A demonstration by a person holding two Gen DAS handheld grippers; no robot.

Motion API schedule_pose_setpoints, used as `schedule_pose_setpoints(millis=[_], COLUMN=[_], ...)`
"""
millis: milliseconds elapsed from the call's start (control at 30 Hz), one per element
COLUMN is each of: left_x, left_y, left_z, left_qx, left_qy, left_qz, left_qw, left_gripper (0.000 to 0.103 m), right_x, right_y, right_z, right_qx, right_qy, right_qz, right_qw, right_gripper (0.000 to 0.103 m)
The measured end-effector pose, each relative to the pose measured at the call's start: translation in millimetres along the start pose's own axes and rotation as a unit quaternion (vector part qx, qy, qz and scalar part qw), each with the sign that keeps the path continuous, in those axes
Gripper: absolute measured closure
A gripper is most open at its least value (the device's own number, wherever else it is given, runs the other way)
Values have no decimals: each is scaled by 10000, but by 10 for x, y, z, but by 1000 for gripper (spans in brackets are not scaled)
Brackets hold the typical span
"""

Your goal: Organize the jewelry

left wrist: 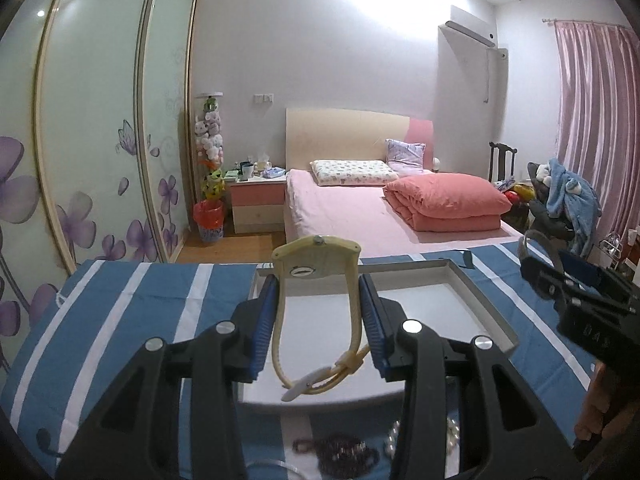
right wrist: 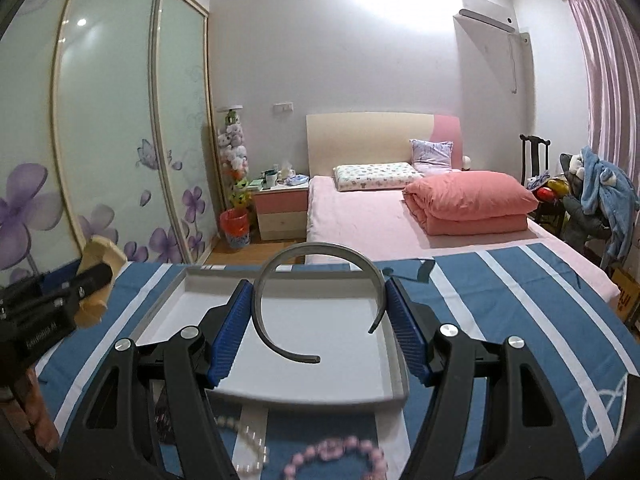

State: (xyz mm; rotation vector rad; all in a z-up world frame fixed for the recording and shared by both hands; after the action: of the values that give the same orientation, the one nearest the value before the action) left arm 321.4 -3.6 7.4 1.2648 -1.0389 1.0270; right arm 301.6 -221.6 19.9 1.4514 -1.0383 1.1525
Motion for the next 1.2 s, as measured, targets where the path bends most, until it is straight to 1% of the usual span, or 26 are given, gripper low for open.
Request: schedule_pose_setpoints(millis=[100, 267, 467, 600, 733, 767, 800, 833, 1067, 1200], left_x=[-47, -146, -250, -373, -463, -471, -466, -461, -368, -298], left_y=[-181, -486, -767, -939, -1046, -1057, -1056, -1051, -999, -867], left_z=[-17, -41, -20, -7, -23, -31, -41, -42, -139, -203], left_qx=[29, 34, 20, -12, -1, 21, 49, 66, 162, 208], left_qy=[10, 48, 36, 69, 89, 75, 50, 43, 100, 124], left_qz=[-82, -277, -434, -669, -813, -797, -763, -745, -644, -555], left_qw=[10000, 9996, 9991, 9977, 9966, 9968, 9971, 9972, 9977, 9982], left_gripper=[63, 63, 63, 62, 57, 56, 51, 48, 48, 48], right_x=[-58, -257, -419, -540, -634, -642, -644, -641, -479, -379], right_y=[-202, -551, -824, -972, -1072, -1076, -1060, -1045, -969, -863], right_z=[16, -35, -109, -86, -140, -149, -147, -143, -123, -111], right_qx=[-13, 32, 15, -17, -51, -44, -45, -47, -34, -39], right_qy=[-37, 2, 70, 31, 98, 104, 120, 131, 89, 136], right_qz=[-133, -481, -794, -1122, -1388, -1396, -1374, -1349, -1169, -1052], right_qw=[9999, 9988, 9968, 9937, 9903, 9901, 9904, 9908, 9931, 9944], right_gripper=[36, 36, 36, 36, 35, 31, 24, 23, 23, 23])
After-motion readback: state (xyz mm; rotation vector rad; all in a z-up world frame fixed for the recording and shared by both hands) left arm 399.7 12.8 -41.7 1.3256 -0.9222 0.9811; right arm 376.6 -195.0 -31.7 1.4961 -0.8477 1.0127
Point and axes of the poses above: each gripper's, at about its wrist camera, not at the fingertips, and y roughly against the way its jaws point, z to its right, x to its top, the point moved 6 cm from there along -y, roughly the way its jaws point, and after that the axes turned 12 degrees about z, right-handed, at the moved point
